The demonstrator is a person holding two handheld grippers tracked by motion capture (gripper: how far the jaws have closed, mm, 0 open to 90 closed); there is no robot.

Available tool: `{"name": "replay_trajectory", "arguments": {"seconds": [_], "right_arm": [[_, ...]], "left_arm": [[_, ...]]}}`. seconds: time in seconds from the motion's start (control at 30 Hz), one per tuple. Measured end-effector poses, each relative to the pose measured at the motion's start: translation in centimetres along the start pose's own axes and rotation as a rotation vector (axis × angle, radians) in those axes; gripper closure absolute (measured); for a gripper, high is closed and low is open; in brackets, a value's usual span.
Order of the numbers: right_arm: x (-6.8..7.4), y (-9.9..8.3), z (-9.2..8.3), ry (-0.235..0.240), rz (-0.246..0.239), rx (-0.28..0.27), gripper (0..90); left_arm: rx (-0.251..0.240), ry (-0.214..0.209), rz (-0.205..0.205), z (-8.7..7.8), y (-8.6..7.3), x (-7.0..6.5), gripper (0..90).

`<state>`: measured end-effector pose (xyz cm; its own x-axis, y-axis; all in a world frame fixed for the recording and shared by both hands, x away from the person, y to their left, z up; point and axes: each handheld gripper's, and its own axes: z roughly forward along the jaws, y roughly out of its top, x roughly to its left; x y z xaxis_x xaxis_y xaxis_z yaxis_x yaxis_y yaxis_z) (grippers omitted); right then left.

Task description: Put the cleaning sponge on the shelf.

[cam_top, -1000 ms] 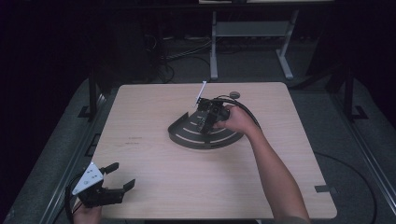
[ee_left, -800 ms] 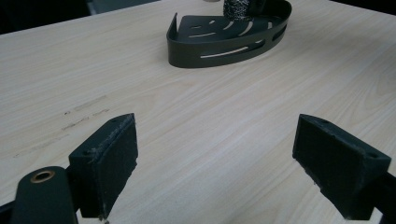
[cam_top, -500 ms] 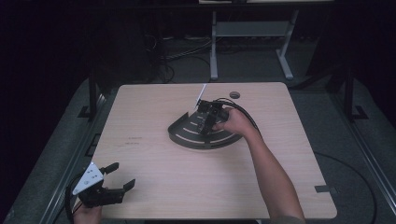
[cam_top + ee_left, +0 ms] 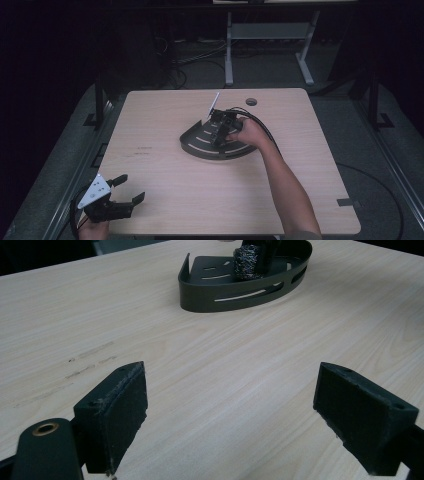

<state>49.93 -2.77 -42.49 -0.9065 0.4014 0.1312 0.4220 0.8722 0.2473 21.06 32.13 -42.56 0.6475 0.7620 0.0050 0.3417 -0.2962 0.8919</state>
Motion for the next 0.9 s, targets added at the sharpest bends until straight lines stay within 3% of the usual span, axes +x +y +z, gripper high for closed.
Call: {"name": "replay_trajectory", "arguments": {"seconds": [0.37,0.9], "right_arm": [[-0.2,-0.4,0.6,0.011,0.015,-0.022,32.3],[-0.6,-0.5,1.1,0.008,0.038,-0.009,30.4]], "left_arm": [[-0.001,-0.006,0.0,0.0,0.1,-0.1,13.3],[-0.007,-0.003,-0.006,-0.1,0.1,0.0,13.3]]}}
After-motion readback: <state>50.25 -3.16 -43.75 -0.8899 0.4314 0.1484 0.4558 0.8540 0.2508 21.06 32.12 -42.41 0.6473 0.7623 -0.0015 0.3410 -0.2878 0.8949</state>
